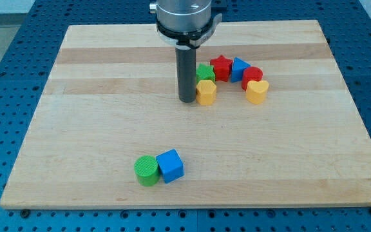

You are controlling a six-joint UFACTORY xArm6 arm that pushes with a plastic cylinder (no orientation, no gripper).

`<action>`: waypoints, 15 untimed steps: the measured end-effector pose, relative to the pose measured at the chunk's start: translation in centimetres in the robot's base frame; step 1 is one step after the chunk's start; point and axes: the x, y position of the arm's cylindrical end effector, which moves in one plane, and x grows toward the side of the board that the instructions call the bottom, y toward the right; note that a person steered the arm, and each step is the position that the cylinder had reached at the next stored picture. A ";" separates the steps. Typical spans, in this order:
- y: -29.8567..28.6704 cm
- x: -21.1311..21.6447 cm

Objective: Slide the green circle and blue cube right a bit

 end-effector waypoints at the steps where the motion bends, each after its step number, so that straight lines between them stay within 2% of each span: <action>1: 0.0 0.0; 4: -0.1 0.8; 6: -4.1 7.1; 8: -10.9 7.9; 9: -11.7 10.8; 12: -11.5 18.2; 15: -6.6 16.1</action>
